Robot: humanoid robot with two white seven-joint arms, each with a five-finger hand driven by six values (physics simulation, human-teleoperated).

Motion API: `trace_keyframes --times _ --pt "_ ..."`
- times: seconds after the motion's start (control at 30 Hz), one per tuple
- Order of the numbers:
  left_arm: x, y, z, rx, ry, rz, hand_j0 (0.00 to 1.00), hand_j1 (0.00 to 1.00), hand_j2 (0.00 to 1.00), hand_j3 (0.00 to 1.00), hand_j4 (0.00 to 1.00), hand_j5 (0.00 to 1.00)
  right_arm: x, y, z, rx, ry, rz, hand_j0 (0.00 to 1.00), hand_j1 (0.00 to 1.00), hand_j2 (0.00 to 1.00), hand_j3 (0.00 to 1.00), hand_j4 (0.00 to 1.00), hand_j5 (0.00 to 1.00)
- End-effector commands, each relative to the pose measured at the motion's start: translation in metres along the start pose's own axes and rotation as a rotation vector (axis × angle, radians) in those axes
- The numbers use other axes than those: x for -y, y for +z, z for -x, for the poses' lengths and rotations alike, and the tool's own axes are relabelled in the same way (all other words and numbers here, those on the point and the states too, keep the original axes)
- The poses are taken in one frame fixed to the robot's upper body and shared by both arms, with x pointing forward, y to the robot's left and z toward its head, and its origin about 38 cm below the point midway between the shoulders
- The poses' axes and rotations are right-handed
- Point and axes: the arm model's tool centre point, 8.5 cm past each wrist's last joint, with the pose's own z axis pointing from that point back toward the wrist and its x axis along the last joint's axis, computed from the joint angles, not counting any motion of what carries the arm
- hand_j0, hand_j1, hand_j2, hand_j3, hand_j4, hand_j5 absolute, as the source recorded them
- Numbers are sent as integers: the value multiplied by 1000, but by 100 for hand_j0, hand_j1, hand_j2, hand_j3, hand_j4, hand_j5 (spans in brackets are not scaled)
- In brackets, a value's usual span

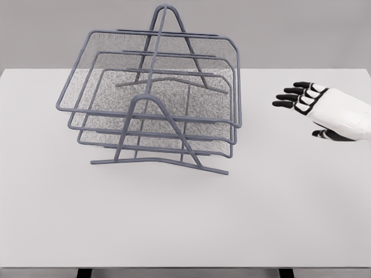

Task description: Pull out the upper folder box with right arm

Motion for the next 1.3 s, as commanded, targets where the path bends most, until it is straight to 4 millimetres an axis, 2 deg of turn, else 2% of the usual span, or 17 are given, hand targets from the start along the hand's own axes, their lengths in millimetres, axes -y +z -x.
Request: trace_keyframes --times 0.0,0.1,0.17,0.2,0.27,0.33,0.37,0.43,0.5,0.57,0.67,0.83,0.93,1.03,1.1,1.13,1.27 --pt "0 0 0 0 1 0 100 100 100 100 100 100 1 -2 -4 11 2 3 100 100 100 100 100 100" --pt "0 0 -1 2 1 -1 100 100 100 100 100 100 3 -12 -2 8 2 38 100 100 100 100 100 100" --pt "0 0 -1 2 1 -1 100 100 100 100 100 100 7 -34 -3 47 3 48 100 100 100 100 100 100" --pt "0 0 -1 2 1 -1 100 100 100 100 100 100 3 -44 0 59 -8 34 100 100 100 100 100 100" --pt "0 0 -1 2 1 -1 100 100 100 100 100 100 0 -47 4 54 -17 19 100 100 100 100 100 100" --pt "0 0 -1 2 1 -1 100 100 100 100 100 100 -13 -59 -5 76 -41 -53 100 100 100 100 100 100" --pt "0 0 -1 2 2 -1 100 100 100 100 100 100 -10 -63 5 61 -50 -43 100 100 100 100 100 100" --pt "0 0 0 0 1 0 100 100 100 100 100 100 -9 -77 3 102 -81 -51 100 100 100 100 100 100" --pt "0 0 -1 2 1 -1 100 100 100 100 100 100 7 -81 8 110 -69 -28 100 100 100 100 100 100" --pt "0 0 -1 2 1 -1 100 100 100 100 100 100 4 -94 3 145 -69 -60 100 100 100 100 100 100" --pt "0 0 -1 2 1 -1 100 100 100 100 100 100 9 -99 4 150 -58 -57 100 100 100 100 100 100" --pt "0 0 -1 2 1 -1 100 100 100 100 100 100 4 -114 -4 178 -77 -49 100 100 100 100 100 100" --pt "0 0 -1 2 1 -1 100 100 100 100 100 100 13 -117 3 168 -59 -47 100 100 100 100 100 100" --pt "0 0 -1 2 1 -1 100 100 100 100 100 100 10 -126 1 177 -68 -45 100 100 100 100 100 100" --pt "0 0 -1 2 1 -1 100 100 100 100 100 100 6 -127 -1 181 -70 -56 100 100 100 100 100 100" --pt "0 0 -1 2 2 -1 100 100 100 100 100 100 -5 -127 0 175 -80 -86 100 100 100 100 100 100" --pt "0 0 -1 2 1 -1 100 100 100 100 100 100 -11 -129 -2 180 -78 -106 100 100 100 100 100 100"
